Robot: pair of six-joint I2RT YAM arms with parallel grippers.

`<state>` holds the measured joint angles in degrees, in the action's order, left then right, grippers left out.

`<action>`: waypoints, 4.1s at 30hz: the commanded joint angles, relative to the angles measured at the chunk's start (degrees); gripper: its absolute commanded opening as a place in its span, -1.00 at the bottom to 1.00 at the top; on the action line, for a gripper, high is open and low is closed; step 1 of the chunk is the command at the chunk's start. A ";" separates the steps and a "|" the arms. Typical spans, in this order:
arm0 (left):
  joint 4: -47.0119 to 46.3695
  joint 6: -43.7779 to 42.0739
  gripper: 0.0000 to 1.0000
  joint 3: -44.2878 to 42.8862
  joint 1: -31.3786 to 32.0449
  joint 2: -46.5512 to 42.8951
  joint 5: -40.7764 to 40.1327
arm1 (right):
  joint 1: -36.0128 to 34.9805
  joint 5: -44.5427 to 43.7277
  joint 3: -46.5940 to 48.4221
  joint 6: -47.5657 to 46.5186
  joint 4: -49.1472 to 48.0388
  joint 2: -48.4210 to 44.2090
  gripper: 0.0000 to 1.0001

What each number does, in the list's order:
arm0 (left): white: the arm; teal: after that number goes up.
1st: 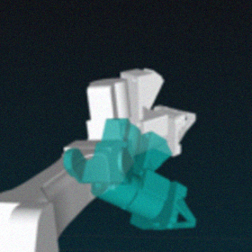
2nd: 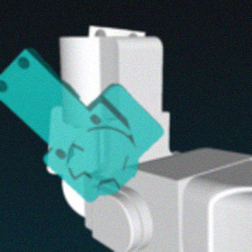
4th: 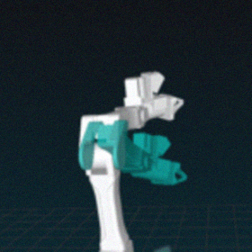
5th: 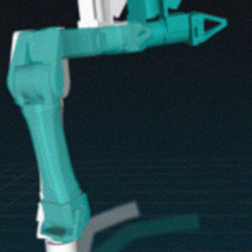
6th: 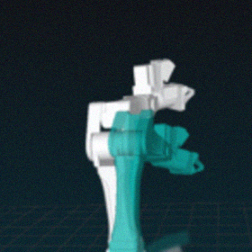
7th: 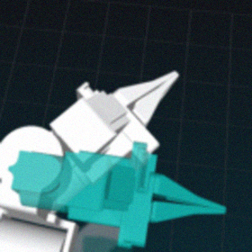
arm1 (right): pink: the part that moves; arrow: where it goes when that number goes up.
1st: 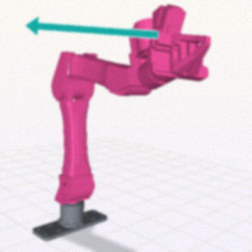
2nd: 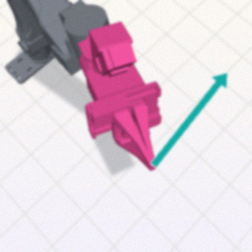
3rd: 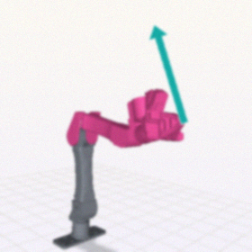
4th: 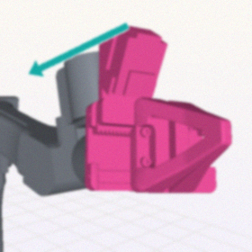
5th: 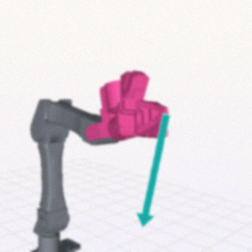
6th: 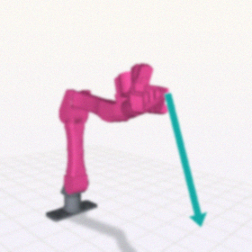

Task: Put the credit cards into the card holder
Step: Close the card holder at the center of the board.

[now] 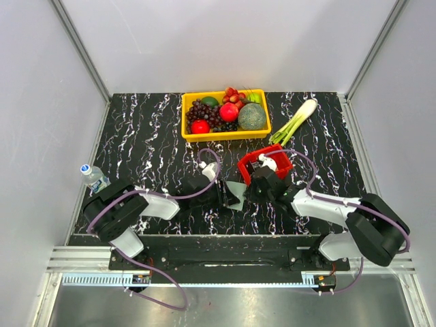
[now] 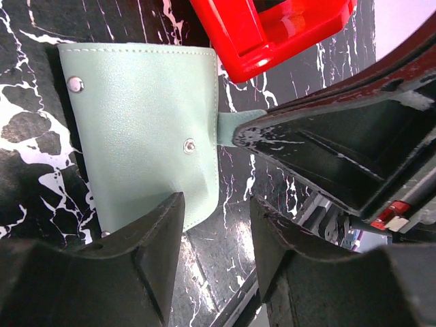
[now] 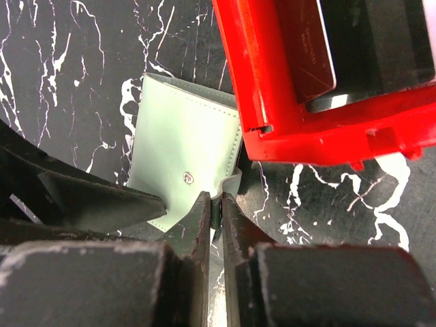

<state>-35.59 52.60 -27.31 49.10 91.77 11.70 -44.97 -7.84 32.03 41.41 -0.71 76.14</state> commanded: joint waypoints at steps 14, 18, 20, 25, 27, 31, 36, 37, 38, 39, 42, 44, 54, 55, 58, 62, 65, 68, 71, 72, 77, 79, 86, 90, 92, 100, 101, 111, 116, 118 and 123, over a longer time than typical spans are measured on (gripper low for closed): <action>6.68 -2.24 0.02 1.21 0.56 -7.92 -6.17 | -0.29 3.18 8.66 -5.37 -0.79 7.89 -0.39; 6.85 -2.33 0.02 1.21 0.47 -8.27 -6.52 | -0.29 1.86 8.40 -5.63 0.27 6.31 -0.35; 7.38 -2.59 0.02 0.94 0.47 -8.53 -7.04 | -0.29 1.33 8.22 -5.64 0.27 5.69 -0.35; 8.87 -3.29 0.02 0.77 0.47 -9.50 -8.27 | -0.29 2.47 8.57 -6.42 2.21 4.99 -0.42; 9.23 -3.21 0.02 0.85 0.56 -9.76 -8.63 | -0.29 3.43 9.27 -7.04 1.94 5.95 -0.46; 8.61 -2.59 0.03 2.43 0.47 -11.08 -9.50 | -0.29 6.25 12.78 -8.53 2.55 10.51 -0.55; 15.27 -4.16 0.15 2.18 0.47 -15.03 -14.24 | -0.29 7.66 16.65 -11.51 2.55 14.73 -0.68; 16.86 -4.61 0.16 2.00 0.47 -16.26 -15.56 | -0.29 7.66 17.62 -12.92 2.99 15.44 -0.70; 18.87 -5.05 0.18 1.91 0.56 -17.49 -16.79 | -0.29 9.05 18.58 -13.80 3.17 15.88 -0.70; 21.16 -5.48 0.22 1.74 0.38 -18.54 -18.54 | -0.29 10.89 19.46 -16.59 3.00 16.75 -0.70; 27.14 -6.45 0.36 1.30 0.03 -22.85 -23.81 | -0.29 12.67 23.16 -21.44 6.15 19.57 -0.72; 29.52 -7.07 0.45 2.08 -1.02 -25.40 -25.76 | -0.29 12.85 25.00 -24.52 8.17 21.06 -0.73; 21.98 -10.59 0.25 2.62 -9.99 -18.48 -14.26 | -0.29 14.25 25.10 -24.45 8.10 20.98 -0.55; 21.27 -10.50 0.21 2.26 -9.90 -16.99 -13.47 | -0.29 14.60 24.92 -24.10 7.66 20.81 -0.53; 19.42 -10.24 0.19 2.00 -9.55 -15.22 -12.50 | -0.29 14.95 24.83 -23.39 7.39 20.54 -0.49; 21.53 -10.94 0.17 0.68 -9.20 -13.02 -12.84 | -0.29 15.22 24.75 -22.95 7.22 19.93 -0.44; 22.06 -10.85 0.13 0.33 -8.85 -11.96 -13.64 | -0.29 13.47 24.66 -23.30 7.83 18.79 -0.41; 22.76 -10.94 0.11 0.15 -8.50 -11.52 -14.51 | -0.12 12.23 24.22 -23.65 8.27 17.12 -0.38; 23.73 -11.38 0.08 -0.46 -8.32 -11.00 -14.60 | 0.14 11.62 23.87 -23.83 8.79 16.06 -0.38; 24.08 -11.55 0.07 -0.64 -8.15 -10.82 -14.69 | 0.23 11.70 23.78 -23.83 8.71 15.97 -0.38; 24.08 -11.64 0.06 -1.17 -7.97 -10.64 -14.60 | 0.41 11.88 24.04 -24.18 9.50 16.93 -0.46; 23.99 -11.55 0.06 -1.25 -8.06 -10.64 -14.52 | 0.50 11.62 24.30 -24.18 9.94 17.46 -0.46; 23.99 -11.55 0.05 -1.52 -7.97 -10.29 -14.17 | 0.41 11.97 24.66 -24.80 10.29 17.29 -0.34; 23.99 -11.64 0.05 -1.78 -7.97 -9.77 -14.17 | 0.41 13.81 25.36 -25.76 10.73 17.73 -0.28; 23.99 -11.64 0.04 -2.13 -7.97 -9.41 -13.90 | 0.24 13.81 25.54 -26.20 11.08 17.73 -0.27; 23.91 -11.64 0.03 -2.48 -7.88 -8.89 -13.81 | -0.29 10.91 26.59 -28.14 13.45 18.08 -0.38; 24.08 -11.64 0.03 -2.57 -7.88 -8.71 -13.73 | -0.38 10.56 26.77 -28.14 13.63 18.25 -0.38; 24.26 -11.73 0.01 -3.19 -7.97 -8.80 -13.55 | -0.82 9.51 27.38 -28.05 13.37 18.17 -0.73; 24.08 -11.73 0.01 -3.10 -7.97 -8.89 -13.37 | -0.91 9.07 27.65 -28.05 13.37 19.04 -0.87; 23.82 -11.82 0.01 -3.10 -7.88 -8.89 -13.20 | -0.91 8.80 27.38 -27.96 13.37 19.14 -0.93; 23.64 -11.82 0.00 -2.92 -7.97 -8.89 -13.11 | -0.91 8.19 27.21 -27.61 13.37 18.61 -0.48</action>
<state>-12.14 41.76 -28.93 40.93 82.24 -2.59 -45.30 2.24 57.43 14.17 13.17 94.83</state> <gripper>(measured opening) 0.503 0.168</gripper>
